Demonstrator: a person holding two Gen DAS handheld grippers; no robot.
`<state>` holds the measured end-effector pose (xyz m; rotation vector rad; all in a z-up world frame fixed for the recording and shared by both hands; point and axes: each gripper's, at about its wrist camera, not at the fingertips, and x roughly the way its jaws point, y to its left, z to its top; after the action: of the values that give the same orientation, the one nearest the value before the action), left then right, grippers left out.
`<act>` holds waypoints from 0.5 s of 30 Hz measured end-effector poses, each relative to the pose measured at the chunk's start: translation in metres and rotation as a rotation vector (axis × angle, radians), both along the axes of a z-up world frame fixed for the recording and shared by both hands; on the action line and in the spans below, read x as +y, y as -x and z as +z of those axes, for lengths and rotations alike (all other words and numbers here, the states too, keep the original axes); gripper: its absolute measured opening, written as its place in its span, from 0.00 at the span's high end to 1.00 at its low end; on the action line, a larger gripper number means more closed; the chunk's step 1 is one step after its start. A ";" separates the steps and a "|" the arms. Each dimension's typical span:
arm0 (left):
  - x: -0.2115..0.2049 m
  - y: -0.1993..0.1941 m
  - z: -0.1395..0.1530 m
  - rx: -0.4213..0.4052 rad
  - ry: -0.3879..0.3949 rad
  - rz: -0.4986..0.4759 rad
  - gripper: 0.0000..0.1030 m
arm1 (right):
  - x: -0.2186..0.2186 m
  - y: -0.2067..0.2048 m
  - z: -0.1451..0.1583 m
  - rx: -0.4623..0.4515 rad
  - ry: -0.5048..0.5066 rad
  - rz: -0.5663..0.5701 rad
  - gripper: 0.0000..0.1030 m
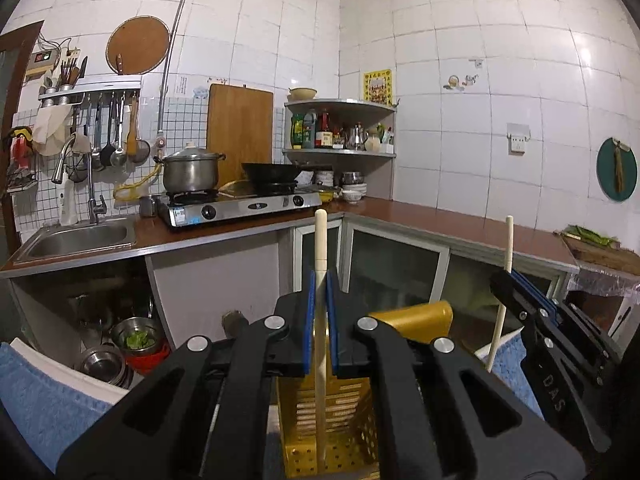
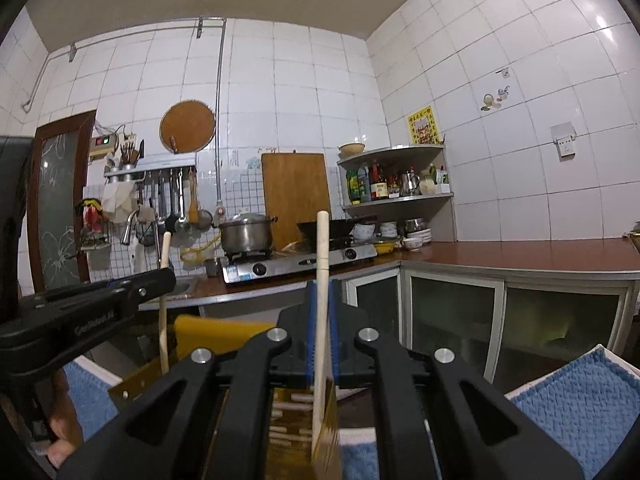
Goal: Organize utensils
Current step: 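Lift both held chopsticks and lower them into the yellow slotted holder, then open both tools to release the chopsticks inside the holder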
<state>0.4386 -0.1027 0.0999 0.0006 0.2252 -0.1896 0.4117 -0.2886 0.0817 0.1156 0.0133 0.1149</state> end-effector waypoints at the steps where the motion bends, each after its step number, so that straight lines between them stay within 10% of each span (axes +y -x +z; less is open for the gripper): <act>1: -0.001 0.001 -0.001 0.001 -0.007 0.001 0.96 | 0.000 0.002 -0.001 0.003 0.001 0.001 0.94; 15: 0.009 0.015 -0.016 0.060 -0.025 0.021 0.94 | -0.003 0.014 -0.009 0.074 0.001 0.020 0.94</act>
<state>0.4231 -0.0941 0.0839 0.0169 0.2872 -0.1663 0.3976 -0.2917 0.0723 0.1190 0.0884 0.1308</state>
